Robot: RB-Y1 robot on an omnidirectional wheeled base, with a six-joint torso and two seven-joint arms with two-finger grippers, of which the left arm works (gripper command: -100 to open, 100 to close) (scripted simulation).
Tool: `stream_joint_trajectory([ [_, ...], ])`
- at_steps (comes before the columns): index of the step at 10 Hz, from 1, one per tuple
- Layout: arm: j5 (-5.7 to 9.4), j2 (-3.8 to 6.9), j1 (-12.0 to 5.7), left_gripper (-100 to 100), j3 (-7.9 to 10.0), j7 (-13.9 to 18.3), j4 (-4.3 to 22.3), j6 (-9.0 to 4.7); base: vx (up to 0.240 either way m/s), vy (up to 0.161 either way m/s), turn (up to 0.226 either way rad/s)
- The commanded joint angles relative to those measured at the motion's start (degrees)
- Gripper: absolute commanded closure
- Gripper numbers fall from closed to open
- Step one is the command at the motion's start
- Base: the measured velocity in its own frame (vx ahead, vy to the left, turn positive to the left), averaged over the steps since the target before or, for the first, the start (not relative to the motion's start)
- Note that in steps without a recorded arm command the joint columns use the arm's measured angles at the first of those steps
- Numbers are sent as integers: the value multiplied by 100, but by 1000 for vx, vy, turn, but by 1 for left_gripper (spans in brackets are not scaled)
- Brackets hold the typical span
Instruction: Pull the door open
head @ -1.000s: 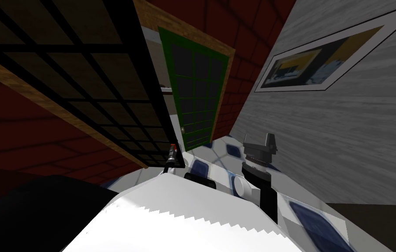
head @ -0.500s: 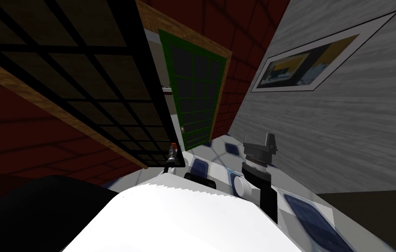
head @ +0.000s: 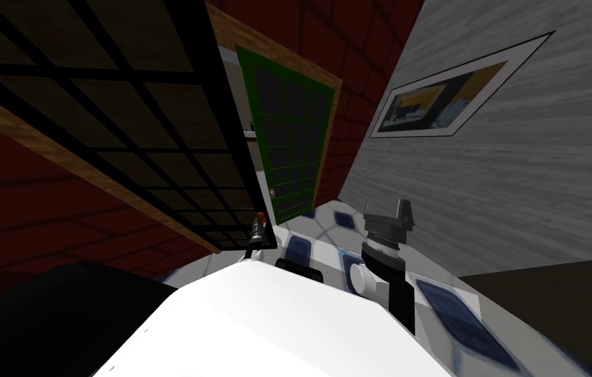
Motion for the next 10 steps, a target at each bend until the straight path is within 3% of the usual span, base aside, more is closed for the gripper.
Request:
stream_joint_trajectory([
  [1, 124, 15, -6, -100, -69, 286, -4, -16, -48, 29, -68],
  [4, 345, 41, -14, -100, -192, 740, -18, -41, -68, 21, -78],
  [5, 345, 41, -14, -100, -192, 779, -18, -41, -43, 21, -35],
  [7, 574, 68, -21, -100, -321, 1157, -32, -67, -70, 28, -101],
  [10, 691, 82, -25, -100, -386, 1490, -40, -80, -63, 19, -49],
])
